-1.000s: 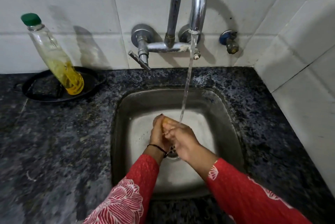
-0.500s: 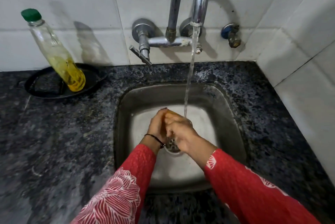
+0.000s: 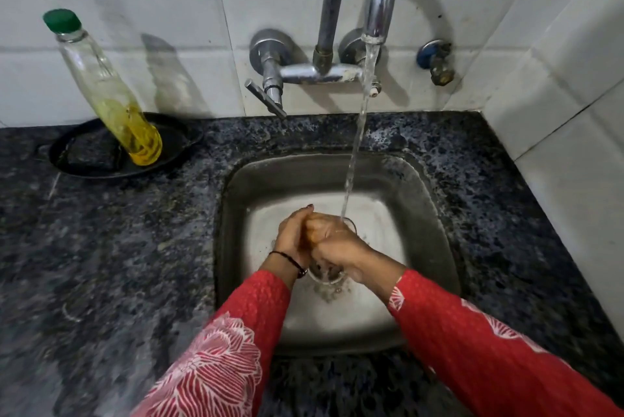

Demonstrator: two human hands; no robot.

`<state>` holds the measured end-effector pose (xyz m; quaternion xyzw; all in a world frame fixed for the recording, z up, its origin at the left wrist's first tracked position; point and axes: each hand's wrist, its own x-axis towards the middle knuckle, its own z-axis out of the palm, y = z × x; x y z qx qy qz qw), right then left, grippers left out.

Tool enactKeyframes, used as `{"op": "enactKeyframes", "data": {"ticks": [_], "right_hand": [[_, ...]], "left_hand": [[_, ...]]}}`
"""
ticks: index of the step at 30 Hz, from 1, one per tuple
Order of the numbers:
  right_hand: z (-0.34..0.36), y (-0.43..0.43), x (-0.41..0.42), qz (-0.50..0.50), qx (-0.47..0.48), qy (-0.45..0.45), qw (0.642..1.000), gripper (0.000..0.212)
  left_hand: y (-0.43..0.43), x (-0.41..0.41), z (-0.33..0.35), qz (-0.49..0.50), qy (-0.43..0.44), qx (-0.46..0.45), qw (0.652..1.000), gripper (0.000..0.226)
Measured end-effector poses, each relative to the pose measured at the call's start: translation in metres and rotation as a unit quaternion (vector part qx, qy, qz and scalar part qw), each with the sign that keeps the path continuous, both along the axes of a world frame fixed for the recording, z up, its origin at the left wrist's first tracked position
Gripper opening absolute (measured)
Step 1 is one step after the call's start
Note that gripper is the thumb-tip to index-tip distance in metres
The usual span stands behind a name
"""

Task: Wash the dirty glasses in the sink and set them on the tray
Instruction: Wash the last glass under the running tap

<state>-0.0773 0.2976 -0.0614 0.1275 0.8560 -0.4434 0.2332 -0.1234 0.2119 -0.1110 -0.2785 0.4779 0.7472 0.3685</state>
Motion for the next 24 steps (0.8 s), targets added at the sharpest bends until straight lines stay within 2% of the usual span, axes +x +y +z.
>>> {"op": "enactKeyframes", "data": {"ticks": [2, 3, 5, 6, 7, 8, 9, 11, 12, 13, 14, 15, 16, 17, 18, 19, 20, 21, 22, 23, 24], "right_hand": [[-0.007, -0.004, 0.005, -0.009, -0.015, 0.028, 0.999, 0.035], [-0.009, -0.005, 0.008, -0.019, -0.007, 0.058, 0.998, 0.034], [-0.017, -0.006, 0.022, 0.017, 0.014, 0.128, 0.992, 0.024], [-0.020, 0.002, 0.031, 0.104, 0.039, 0.162, 0.980, 0.016], [-0.018, 0.009, 0.036, 0.192, 0.122, 0.136, 0.964, 0.016], [-0.018, 0.020, 0.036, 0.225, 0.192, 0.165, 0.941, 0.024], [-0.014, 0.028, 0.033, 0.262, 0.282, 0.229, 0.894, 0.029], [-0.005, 0.019, 0.031, 0.324, 0.317, 0.196, 0.869, 0.017], [0.001, 0.010, 0.029, 0.327, 0.314, 0.171, 0.875, 0.016], [0.006, 0.002, 0.024, 0.260, 0.285, 0.151, 0.910, 0.018], [0.010, -0.004, 0.019, 0.159, 0.215, 0.112, 0.957, 0.019], [0.016, -0.010, 0.014, 0.016, 0.097, 0.069, 0.993, 0.022], [0.020, -0.017, 0.010, -0.125, -0.035, 0.036, 0.991, 0.028], [0.027, -0.022, 0.010, -0.238, -0.163, -0.004, 0.957, 0.032], [0.026, -0.025, 0.011, -0.268, -0.208, -0.011, 0.941, 0.034], [0.023, -0.025, 0.015, -0.230, -0.176, 0.011, 0.957, 0.032], [0.018, -0.022, 0.023, -0.144, -0.091, 0.063, 0.983, 0.026], [0.020, -0.018, 0.032, -0.045, 0.000, 0.111, 0.993, 0.021], [0.018, -0.007, 0.036, 0.055, 0.119, 0.159, 0.978, 0.022], [0.015, 0.004, 0.036, 0.147, 0.203, 0.216, 0.944, 0.025], [0.012, 0.014, 0.034, 0.196, 0.244, 0.245, 0.918, 0.028]], "left_hand": [[0.005, 0.001, -0.025, 0.001, -0.018, 0.002, 1.000, 0.094], [0.006, 0.000, -0.031, -0.003, -0.026, -0.013, 1.000, 0.093], [0.002, 0.002, -0.019, -0.026, -0.053, -0.032, 0.998, 0.068], [0.000, 0.000, -0.021, -0.037, -0.069, -0.036, 0.996, 0.058], [-0.002, -0.001, -0.021, -0.040, -0.071, -0.039, 0.996, 0.059], [-0.004, -0.002, -0.024, -0.042, -0.071, -0.047, 0.995, 0.067], [-0.006, -0.002, -0.017, -0.045, -0.071, -0.046, 0.995, 0.072], [-0.009, 0.003, 0.005, -0.054, -0.067, -0.011, 0.996, 0.066], [-0.009, 0.006, 0.016, -0.052, -0.059, 0.003, 0.997, 0.063], [-0.009, 0.006, 0.016, -0.045, -0.054, 0.022, 0.997, 0.062], [-0.007, 0.008, 0.014, -0.035, -0.051, 0.039, 0.997, 0.060], [-0.004, 0.011, 0.014, -0.025, -0.042, 0.050, 0.998, 0.057], [-0.002, 0.014, 0.014, -0.011, -0.040, 0.059, 0.997, 0.055], [-0.001, 0.016, 0.015, 0.002, -0.039, 0.064, 0.997, 0.053], [0.001, 0.015, 0.013, 0.009, -0.042, 0.068, 0.997, 0.053], [0.002, 0.014, 0.013, 0.004, -0.042, 0.070, 0.997, 0.054], [0.001, 0.013, 0.014, -0.016, -0.042, 0.058, 0.997, 0.056], [-0.001, 0.012, 0.017, -0.034, -0.052, 0.042, 0.997, 0.057], [-0.002, 0.009, 0.018, -0.047, -0.067, 0.041, 0.996, 0.056], [-0.003, 0.007, 0.017, -0.048, -0.079, 0.037, 0.995, 0.055], [-0.004, 0.007, 0.016, -0.046, -0.086, 0.038, 0.994, 0.055]]}}
